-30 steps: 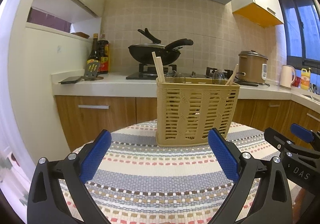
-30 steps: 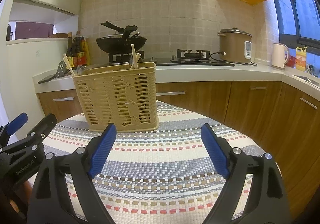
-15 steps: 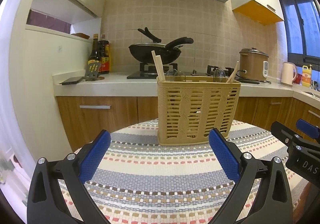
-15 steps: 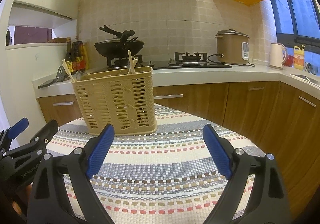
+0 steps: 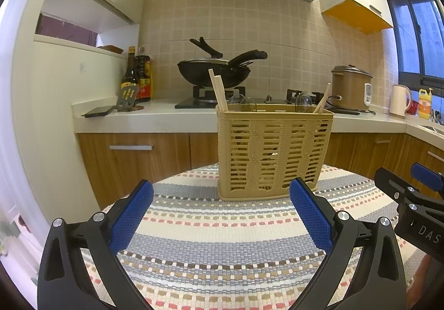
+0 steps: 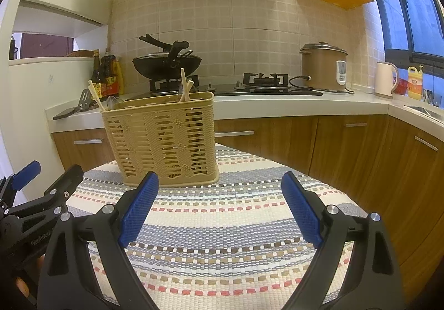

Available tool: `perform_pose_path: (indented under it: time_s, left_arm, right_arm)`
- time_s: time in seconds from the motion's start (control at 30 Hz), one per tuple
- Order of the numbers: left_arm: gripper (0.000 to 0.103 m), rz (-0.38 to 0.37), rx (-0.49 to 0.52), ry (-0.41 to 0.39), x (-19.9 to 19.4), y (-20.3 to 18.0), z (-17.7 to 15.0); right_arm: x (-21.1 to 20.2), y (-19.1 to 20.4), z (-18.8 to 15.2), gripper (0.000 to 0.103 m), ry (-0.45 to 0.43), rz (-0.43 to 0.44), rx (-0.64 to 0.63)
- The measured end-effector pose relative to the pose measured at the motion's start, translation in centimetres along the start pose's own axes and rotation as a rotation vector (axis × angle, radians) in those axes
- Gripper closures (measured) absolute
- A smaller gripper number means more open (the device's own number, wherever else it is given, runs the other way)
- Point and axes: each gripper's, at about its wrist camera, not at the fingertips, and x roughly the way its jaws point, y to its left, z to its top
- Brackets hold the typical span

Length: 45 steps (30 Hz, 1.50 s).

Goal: Organize utensils

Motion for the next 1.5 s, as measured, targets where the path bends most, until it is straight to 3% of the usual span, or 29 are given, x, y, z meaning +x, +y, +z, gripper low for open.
perform_pose_path:
  time_s: [1.5]
  left_arm:
    - [0.008, 0.002, -0.016, 0.009, 0.08, -0.05, 0.04]
  right_arm:
    - [0.33, -0.14, -0.08, 0.016, 0.013, -0.007, 0.005]
